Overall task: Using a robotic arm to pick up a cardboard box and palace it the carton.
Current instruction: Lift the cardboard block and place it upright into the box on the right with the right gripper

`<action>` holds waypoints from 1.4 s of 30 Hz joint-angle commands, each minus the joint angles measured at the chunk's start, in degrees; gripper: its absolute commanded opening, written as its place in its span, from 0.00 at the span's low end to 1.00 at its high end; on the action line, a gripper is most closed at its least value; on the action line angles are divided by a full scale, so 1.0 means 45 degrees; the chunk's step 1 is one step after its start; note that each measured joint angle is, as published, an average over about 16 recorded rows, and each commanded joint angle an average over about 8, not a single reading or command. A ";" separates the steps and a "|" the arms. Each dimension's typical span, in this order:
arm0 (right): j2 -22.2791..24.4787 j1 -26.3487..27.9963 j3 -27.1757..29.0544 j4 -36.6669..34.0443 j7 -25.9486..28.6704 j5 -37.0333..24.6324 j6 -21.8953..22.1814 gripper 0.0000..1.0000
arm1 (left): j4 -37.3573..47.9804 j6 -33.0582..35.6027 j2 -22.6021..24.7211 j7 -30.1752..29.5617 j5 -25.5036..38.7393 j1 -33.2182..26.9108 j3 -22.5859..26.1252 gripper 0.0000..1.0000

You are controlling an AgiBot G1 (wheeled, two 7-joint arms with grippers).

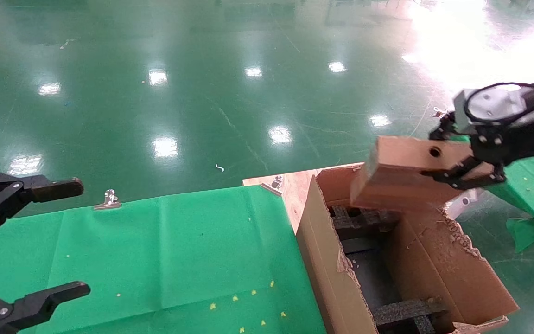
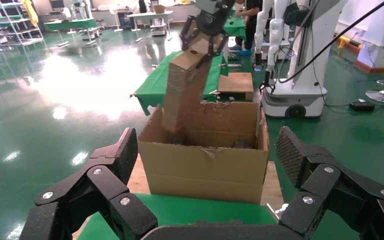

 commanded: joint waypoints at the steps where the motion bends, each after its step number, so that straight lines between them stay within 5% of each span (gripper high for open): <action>1: 0.0314 0.0115 -0.0356 0.0038 0.0118 0.0020 0.0024 0.00 | 0.0000 0.0000 0.0000 0.0000 0.0000 0.0000 0.0000 1.00; 8: 0.0836 -0.0287 -0.0914 -0.0436 0.0858 0.0299 0.0411 0.00 | 0.0000 -0.0001 -0.0001 0.0001 -0.0001 -0.0001 0.0002 1.00; 18: 0.2383 -0.1526 -0.1252 -0.0983 0.3708 0.0863 0.2144 0.00 | 0.0000 -0.0002 -0.0002 0.0002 -0.0003 -0.0001 0.0004 1.00; 33: 0.5096 -0.3041 -0.1830 0.1555 0.7940 0.2044 0.5568 0.00 | 0.0001 -0.0004 -0.0003 0.0004 -0.0007 -0.0001 0.0007 1.00; 42: 0.5454 -0.3319 -0.2015 0.2034 0.8436 0.2359 0.6136 0.00 | 0.0004 -0.0008 -0.0005 0.0005 -0.0013 -0.0001 0.0007 1.00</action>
